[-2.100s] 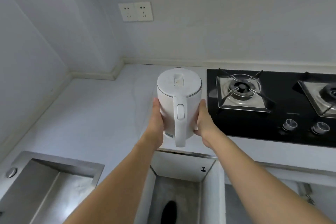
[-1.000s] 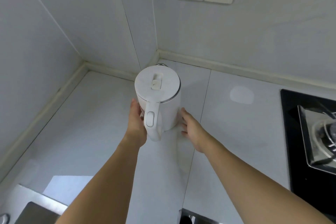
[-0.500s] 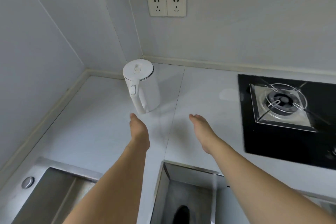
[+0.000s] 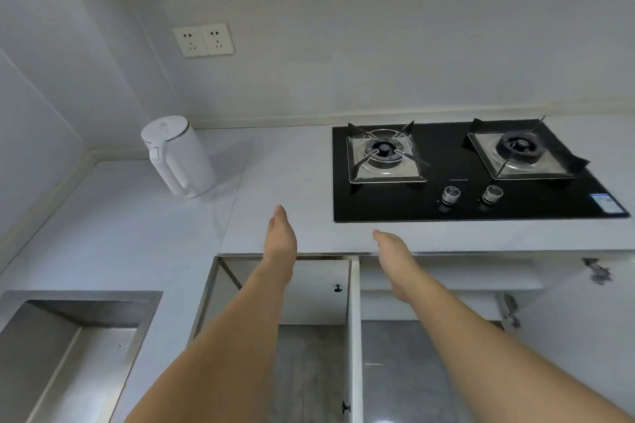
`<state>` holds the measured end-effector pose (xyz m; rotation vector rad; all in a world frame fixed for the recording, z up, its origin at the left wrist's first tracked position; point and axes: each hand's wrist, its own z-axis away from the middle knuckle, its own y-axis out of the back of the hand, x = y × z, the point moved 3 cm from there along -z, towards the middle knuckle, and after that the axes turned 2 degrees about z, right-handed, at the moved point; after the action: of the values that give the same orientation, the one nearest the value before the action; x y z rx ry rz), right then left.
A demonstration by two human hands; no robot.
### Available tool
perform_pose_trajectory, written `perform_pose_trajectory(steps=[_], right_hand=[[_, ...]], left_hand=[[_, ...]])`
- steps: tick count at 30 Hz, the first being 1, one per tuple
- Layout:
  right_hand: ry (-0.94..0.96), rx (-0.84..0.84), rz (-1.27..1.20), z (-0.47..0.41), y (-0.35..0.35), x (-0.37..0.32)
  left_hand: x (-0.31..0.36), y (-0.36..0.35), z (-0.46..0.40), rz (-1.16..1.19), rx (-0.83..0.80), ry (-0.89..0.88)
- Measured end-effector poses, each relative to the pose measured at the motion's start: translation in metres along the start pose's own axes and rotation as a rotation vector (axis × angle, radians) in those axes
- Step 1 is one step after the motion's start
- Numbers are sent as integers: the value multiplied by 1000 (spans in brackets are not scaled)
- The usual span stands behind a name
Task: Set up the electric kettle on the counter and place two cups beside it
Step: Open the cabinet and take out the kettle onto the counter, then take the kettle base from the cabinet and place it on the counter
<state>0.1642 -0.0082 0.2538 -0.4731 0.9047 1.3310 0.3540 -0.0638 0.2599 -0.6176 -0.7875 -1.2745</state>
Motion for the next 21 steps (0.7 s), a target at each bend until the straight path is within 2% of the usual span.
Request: perform_pose_trajectory(steps=[6,14,19,21], right_hand=[[-40,96,-80,9,80,30],[-70,98,-61,-2,202,83],[-142,86,-47,-31,268,115],[-155,80,-17,-51,280,130]], left_hand=[[-24,-85,25,-135,-145,-25],[-94,-197,67,-290,-185,-72],[-163,-256,77,-343,-203,64],[-191,-273,70,-433,-226,101]])
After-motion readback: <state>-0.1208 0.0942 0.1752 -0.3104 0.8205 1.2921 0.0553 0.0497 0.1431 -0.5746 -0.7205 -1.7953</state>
